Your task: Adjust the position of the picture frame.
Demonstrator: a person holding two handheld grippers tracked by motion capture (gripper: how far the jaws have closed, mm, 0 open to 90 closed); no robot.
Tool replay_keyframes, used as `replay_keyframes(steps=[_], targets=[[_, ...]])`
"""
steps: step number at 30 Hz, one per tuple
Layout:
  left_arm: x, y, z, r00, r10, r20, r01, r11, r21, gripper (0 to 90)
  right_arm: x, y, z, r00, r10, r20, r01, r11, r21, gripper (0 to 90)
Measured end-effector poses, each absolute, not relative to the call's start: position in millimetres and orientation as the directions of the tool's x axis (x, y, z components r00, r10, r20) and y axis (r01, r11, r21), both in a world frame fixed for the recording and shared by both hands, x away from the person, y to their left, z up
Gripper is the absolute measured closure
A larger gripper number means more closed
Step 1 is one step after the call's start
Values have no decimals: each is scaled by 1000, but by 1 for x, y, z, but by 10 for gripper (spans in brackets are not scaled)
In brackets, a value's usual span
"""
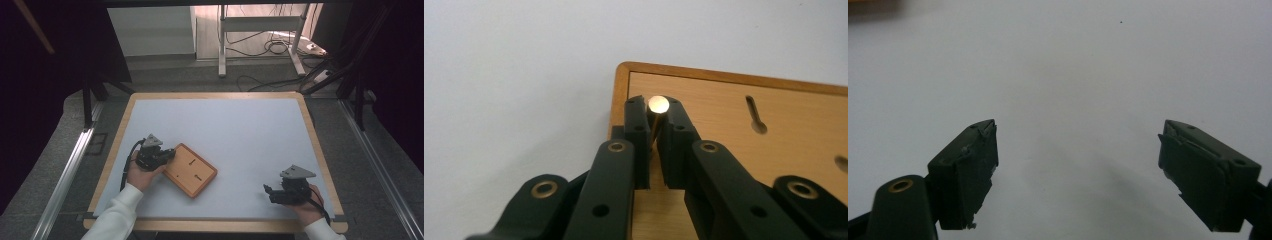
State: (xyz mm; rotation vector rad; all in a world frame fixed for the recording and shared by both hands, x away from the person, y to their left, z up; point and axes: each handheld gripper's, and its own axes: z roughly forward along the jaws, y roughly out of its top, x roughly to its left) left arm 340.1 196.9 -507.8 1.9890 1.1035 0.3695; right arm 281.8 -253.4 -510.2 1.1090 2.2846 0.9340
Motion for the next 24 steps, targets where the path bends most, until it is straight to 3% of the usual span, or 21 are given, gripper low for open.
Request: replay_keyframes(steps=[24], targets=[[350, 158, -498, 719, 690, -84, 472, -396, 787, 847, 281, -255, -510, -588, 804, -89, 512, 455, 728, 167]])
